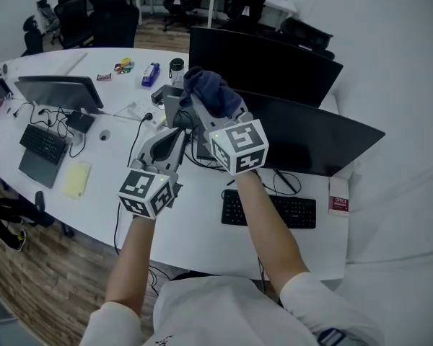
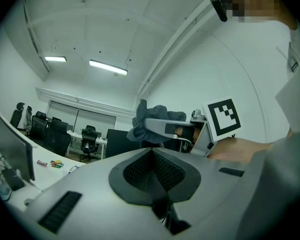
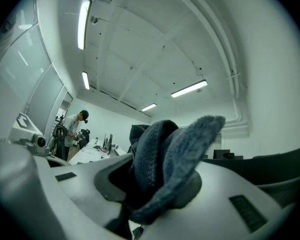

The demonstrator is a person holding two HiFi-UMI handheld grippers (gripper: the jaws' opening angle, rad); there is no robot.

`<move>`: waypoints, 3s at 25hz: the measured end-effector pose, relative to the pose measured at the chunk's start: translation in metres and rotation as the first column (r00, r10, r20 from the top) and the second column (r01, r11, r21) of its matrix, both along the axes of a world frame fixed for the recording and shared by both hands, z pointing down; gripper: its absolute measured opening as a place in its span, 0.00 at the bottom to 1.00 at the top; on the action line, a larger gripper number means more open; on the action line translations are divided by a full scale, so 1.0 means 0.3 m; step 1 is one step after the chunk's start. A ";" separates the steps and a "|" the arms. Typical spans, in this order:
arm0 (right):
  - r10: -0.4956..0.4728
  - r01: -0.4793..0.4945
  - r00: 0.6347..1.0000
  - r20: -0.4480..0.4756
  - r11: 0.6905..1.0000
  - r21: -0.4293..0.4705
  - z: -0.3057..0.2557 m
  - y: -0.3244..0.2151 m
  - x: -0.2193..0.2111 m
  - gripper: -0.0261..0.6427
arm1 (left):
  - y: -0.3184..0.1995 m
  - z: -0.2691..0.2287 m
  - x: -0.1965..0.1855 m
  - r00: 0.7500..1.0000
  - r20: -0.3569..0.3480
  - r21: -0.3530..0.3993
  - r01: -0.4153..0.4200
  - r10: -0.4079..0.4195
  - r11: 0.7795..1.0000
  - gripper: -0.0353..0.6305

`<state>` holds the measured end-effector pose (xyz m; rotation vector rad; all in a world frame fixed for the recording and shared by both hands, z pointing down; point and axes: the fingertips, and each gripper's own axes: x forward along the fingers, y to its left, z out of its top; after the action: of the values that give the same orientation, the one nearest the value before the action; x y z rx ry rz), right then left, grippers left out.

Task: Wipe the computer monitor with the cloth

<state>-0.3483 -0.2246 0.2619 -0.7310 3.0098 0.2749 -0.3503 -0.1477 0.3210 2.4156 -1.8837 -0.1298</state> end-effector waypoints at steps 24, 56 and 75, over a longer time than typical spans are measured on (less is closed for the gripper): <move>0.022 -0.023 0.972 -0.232 1.000 -0.002 0.469 0.032 -0.059 0.21 | 0.010 0.186 -0.050 1.000 -0.022 -0.107 0.004 -0.007 0.994 0.07; 0.008 -0.131 0.949 -0.316 0.920 -0.370 1.092 0.059 -0.038 0.21 | 0.031 0.503 -0.045 0.998 -0.062 -0.287 -0.017 -0.001 0.958 0.07; 0.025 -0.263 0.927 -0.375 0.755 -0.601 1.374 0.032 0.105 0.21 | 0.028 0.585 -0.029 0.998 -0.069 -0.336 -0.031 0.009 0.941 0.07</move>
<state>-0.3167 -0.2150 0.6741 -1.0548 3.3850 -0.7733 -0.3589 -0.1394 0.4965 2.1710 -1.6911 0.1058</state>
